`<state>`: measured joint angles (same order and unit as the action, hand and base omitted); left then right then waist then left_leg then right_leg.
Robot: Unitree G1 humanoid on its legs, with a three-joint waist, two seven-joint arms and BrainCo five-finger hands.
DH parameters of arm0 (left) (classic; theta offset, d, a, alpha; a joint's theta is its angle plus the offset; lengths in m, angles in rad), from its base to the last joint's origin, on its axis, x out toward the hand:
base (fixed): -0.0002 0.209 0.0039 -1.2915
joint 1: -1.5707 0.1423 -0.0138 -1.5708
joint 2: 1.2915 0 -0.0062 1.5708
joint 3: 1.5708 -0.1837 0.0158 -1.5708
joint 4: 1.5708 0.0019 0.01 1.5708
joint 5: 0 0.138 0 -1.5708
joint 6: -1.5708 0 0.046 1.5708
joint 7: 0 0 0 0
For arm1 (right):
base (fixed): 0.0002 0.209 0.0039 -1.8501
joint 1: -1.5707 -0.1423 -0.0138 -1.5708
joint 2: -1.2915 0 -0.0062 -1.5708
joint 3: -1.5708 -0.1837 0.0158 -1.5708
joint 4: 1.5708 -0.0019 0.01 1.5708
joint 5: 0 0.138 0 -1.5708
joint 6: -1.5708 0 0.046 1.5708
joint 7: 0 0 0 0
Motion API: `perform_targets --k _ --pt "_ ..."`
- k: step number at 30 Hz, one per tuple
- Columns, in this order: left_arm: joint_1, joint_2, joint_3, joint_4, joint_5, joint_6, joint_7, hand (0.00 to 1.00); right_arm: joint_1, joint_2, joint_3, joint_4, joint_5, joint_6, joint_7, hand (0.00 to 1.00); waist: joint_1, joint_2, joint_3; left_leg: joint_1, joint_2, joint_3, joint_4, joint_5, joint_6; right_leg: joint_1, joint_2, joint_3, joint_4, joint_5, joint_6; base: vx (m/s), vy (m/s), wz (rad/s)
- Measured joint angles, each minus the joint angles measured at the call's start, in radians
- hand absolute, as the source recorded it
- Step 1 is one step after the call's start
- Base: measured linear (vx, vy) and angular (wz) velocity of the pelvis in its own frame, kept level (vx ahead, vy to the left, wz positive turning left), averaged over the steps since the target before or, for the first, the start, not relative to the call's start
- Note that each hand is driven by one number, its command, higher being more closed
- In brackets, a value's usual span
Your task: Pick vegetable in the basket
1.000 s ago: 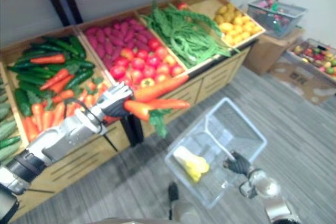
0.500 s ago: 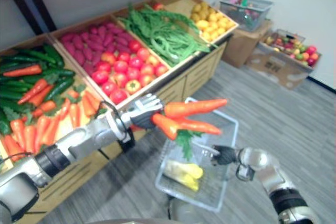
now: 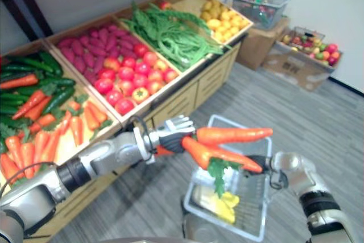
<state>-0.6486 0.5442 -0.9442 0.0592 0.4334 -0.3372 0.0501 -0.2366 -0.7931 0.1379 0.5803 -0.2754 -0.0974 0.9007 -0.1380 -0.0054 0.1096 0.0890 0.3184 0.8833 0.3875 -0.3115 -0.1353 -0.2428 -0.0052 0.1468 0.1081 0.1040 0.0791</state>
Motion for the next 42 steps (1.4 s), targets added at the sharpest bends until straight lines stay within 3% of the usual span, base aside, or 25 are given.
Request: perform_targets --k 4,9,13,16,22,42 --pt "-0.005 0.0 -0.029 -0.032 -0.008 0.019 -0.018 1.0 -0.027 -0.021 -0.056 0.023 0.001 -0.015 0.0 1.0 -0.004 0.002 -0.001 0.003 -0.002 0.009 -0.001 0.0 0.0 -0.002 -0.001 0.003 0.001 0.0 0.0 0.0 0.005 -0.01" --pt "-0.004 -0.005 -0.041 -0.091 -0.039 0.046 -0.046 1.0 -0.055 -0.052 -0.088 0.021 0.018 -0.088 0.012 1.0 -0.026 0.005 -0.003 0.01 -0.011 0.016 -0.005 0.0 0.0 -0.008 -0.004 0.011 0.015 -0.013 0.008 0.0 0.004 -0.03" --pt "0.0 -0.03 -0.044 -0.092 -0.038 0.104 -0.057 1.0 -0.055 -0.057 -0.078 0.006 0.009 -0.148 0.031 1.0 -0.036 0.022 -0.013 0.024 -0.019 0.041 -0.016 -0.001 -0.001 -0.012 -0.004 0.021 0.017 -0.017 0.005 0.0 0.011 -0.13" --pt "0.013 -0.032 -0.044 -0.083 -0.036 0.107 -0.053 1.0 -0.05 -0.066 -0.02 -0.038 0.008 -0.161 0.045 1.0 -0.051 0.026 -0.015 0.029 -0.019 0.05 -0.019 -0.001 -0.002 -0.013 -0.001 0.028 0.017 -0.011 0.005 0.01 0.008 -0.08" --pt "0.018 -0.035 -0.048 -0.042 -0.018 0.098 -0.005 1.0 0.011 -0.093 0.083 -0.142 -0.004 -0.164 0.077 1.0 -0.055 0.027 -0.015 0.036 -0.027 0.071 -0.028 -0.002 -0.004 -0.021 0.003 0.049 0.017 -0.007 0.009 0.0 0.011 -0.09" --pt "0.016 -0.031 0.029 0.0 0.021 0.076 0.055 1.0 0.204 -0.093 0.114 -0.476 -0.008 -0.166 0.071 1.0 -0.084 0.032 -0.017 0.037 -0.048 0.096 -0.037 -0.002 -0.003 -0.032 -0.001 0.084 0.016 0.011 0.024 0.0 0.006 -0.03"
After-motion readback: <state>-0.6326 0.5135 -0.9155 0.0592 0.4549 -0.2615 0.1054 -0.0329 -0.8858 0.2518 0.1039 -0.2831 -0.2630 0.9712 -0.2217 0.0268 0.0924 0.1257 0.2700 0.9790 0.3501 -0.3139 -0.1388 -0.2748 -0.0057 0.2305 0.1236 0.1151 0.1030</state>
